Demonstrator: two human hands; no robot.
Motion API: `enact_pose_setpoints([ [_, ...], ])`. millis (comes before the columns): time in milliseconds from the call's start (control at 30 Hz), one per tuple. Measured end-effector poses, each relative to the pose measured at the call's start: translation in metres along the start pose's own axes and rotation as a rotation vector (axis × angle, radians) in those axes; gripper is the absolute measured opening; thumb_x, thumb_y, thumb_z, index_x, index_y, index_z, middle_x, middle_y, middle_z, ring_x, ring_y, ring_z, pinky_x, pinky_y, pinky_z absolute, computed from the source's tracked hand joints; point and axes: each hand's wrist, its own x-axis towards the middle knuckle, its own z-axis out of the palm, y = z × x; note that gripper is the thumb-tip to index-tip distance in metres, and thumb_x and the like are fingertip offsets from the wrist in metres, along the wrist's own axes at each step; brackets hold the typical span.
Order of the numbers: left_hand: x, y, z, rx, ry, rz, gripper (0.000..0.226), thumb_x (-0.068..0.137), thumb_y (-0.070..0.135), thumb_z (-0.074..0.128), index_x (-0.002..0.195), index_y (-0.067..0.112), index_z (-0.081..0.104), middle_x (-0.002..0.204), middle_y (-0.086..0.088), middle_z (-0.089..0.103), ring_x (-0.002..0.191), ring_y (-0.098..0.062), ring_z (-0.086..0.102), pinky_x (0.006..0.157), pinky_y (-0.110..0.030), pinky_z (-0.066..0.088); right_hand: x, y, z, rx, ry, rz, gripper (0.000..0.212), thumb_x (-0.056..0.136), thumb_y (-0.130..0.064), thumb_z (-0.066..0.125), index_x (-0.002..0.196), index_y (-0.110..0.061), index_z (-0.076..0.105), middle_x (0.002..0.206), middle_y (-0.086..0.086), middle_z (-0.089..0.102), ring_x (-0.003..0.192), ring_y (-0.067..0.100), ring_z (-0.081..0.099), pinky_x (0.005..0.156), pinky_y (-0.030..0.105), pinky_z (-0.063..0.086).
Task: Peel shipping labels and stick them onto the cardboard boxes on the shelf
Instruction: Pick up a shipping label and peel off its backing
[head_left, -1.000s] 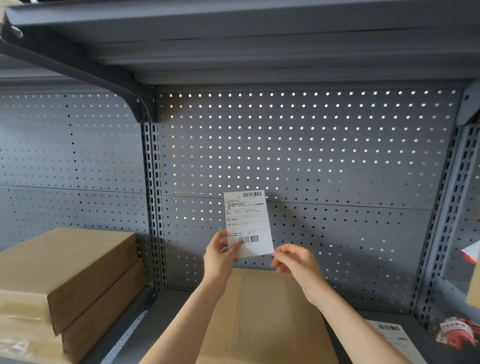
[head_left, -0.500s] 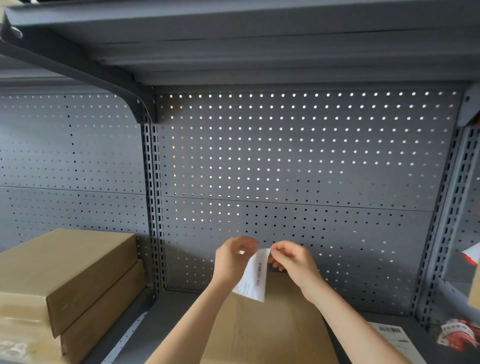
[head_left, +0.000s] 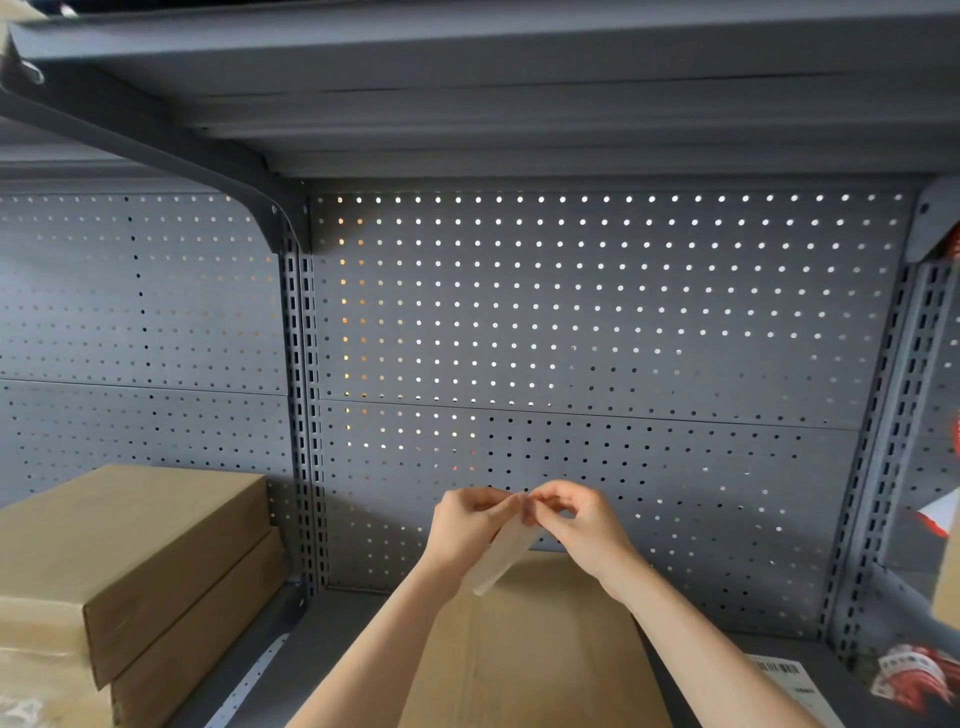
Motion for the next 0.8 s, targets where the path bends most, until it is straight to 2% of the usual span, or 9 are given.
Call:
enact_pose_setpoints([
  [100, 0.0029, -0.0028, 0.0007, 0.019, 0.025, -0.013, 0.029, 0.085, 0.035, 0.064, 0.061, 0.020, 0.072, 0.053, 0.009, 0.058, 0.051, -0.008, 0.049, 0.053, -0.015, 0.039, -0.0002, -0.0001, 0.0006, -0.002, -0.010, 0.007, 0.013, 0.089, -0.016, 0.059, 0.080, -0.017, 0.068, 0.080, -0.005, 0.073, 0.081, 0.003, 0.062, 0.076, 0.012, 0.044],
  [233, 0.0041, -0.0052, -0.0001, -0.190, 0.030, -0.050, 0.024, 0.088, 0.024, 0.064, 0.070, 0.010, 0.074, 0.070, -0.002, 0.074, 0.067, -0.014, 0.071, 0.064, -0.022, 0.055, 0.0004, 0.0022, -0.0002, 0.050, 0.049, 0.048, 0.016, 0.089, -0.013, 0.057, 0.077, -0.018, 0.066, 0.076, -0.003, 0.071, 0.077, 0.012, 0.064, 0.076, 0.019, 0.047],
  [367, 0.0031, -0.0062, 0.0003, -0.235, 0.055, -0.029, 0.023, 0.090, 0.023, 0.062, 0.076, 0.008, 0.072, 0.075, -0.003, 0.076, 0.072, -0.015, 0.074, 0.063, -0.021, 0.056, 0.0000, 0.0034, -0.0034, 0.156, 0.114, 0.155, 0.018, 0.091, -0.012, 0.051, 0.078, -0.011, 0.064, 0.073, 0.002, 0.068, 0.069, 0.013, 0.059, 0.069, 0.025, 0.048],
  [467, 0.0027, -0.0072, 0.0046, -0.205, 0.050, -0.005, 0.023, 0.090, 0.025, 0.061, 0.074, 0.011, 0.070, 0.075, -0.006, 0.076, 0.073, -0.016, 0.074, 0.067, -0.023, 0.058, -0.0003, 0.0004, -0.0023, 0.185, 0.033, 0.200, 0.032, 0.094, -0.029, 0.049, 0.075, -0.008, 0.066, 0.072, 0.002, 0.070, 0.069, 0.014, 0.061, 0.070, 0.030, 0.050],
  [567, 0.0034, -0.0073, 0.0078, -0.180, 0.042, 0.016, 0.023, 0.090, 0.026, 0.062, 0.072, 0.013, 0.070, 0.073, -0.004, 0.076, 0.073, -0.016, 0.074, 0.069, -0.025, 0.058, -0.0016, -0.0027, 0.0011, 0.137, -0.003, 0.192, 0.040, 0.091, -0.044, 0.054, 0.072, -0.011, 0.065, 0.067, -0.005, 0.067, 0.066, 0.008, 0.061, 0.066, 0.025, 0.049],
  [667, 0.0033, -0.0075, 0.0084, -0.190, 0.017, 0.022, 0.023, 0.090, 0.025, 0.061, 0.077, 0.010, 0.071, 0.078, -0.008, 0.077, 0.076, -0.018, 0.074, 0.073, -0.029, 0.060, -0.0041, -0.0031, 0.0023, 0.067, 0.012, 0.166, 0.033, 0.090, -0.037, 0.059, 0.069, -0.012, 0.061, 0.063, -0.008, 0.064, 0.062, 0.006, 0.060, 0.062, 0.019, 0.046],
  [800, 0.0037, -0.0084, 0.0064, -0.194, 0.071, 0.018, 0.023, 0.091, 0.025, 0.060, 0.078, 0.009, 0.070, 0.080, -0.008, 0.076, 0.075, -0.016, 0.074, 0.067, -0.025, 0.059, -0.0050, -0.0032, -0.0013, 0.071, 0.048, 0.171, 0.028, 0.091, -0.022, 0.057, 0.077, 0.002, 0.060, 0.068, 0.000, 0.062, 0.063, 0.009, 0.056, 0.058, 0.013, 0.043],
])
